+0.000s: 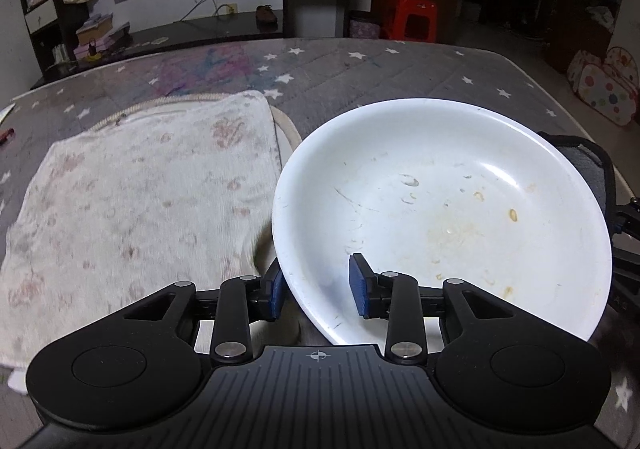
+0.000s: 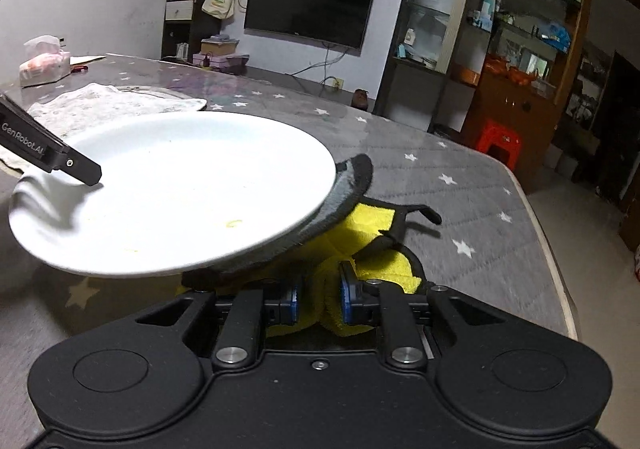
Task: Clean bowl
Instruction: 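Release the bowl rim with the left tool while the right tool drops the cloth beside the bowl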
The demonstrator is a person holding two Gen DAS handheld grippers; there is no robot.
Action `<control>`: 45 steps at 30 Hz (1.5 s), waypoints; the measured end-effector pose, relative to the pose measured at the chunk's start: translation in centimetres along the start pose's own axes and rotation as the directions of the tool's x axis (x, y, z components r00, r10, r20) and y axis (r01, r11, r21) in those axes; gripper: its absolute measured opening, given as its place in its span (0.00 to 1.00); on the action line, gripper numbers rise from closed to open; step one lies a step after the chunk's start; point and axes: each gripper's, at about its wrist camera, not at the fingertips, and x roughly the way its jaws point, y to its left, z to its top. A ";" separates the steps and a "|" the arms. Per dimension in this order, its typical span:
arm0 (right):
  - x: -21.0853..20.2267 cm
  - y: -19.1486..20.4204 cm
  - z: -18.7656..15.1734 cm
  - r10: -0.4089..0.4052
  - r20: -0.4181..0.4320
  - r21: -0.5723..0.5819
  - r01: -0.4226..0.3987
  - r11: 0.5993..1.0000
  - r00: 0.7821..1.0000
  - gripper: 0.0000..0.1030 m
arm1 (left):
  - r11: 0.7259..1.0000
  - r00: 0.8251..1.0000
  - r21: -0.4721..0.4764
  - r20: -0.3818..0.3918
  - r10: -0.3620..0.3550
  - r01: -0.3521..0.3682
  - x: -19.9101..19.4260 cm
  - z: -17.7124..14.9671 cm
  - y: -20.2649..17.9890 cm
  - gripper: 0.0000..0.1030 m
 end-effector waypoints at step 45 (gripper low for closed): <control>-3.6 -5.1 -4.0 -0.117 -0.107 0.333 0.146 0.932 0.987 0.91 | 0.998 0.981 -0.052 0.192 0.033 -0.023 -3.9 -8.4 6.3 0.76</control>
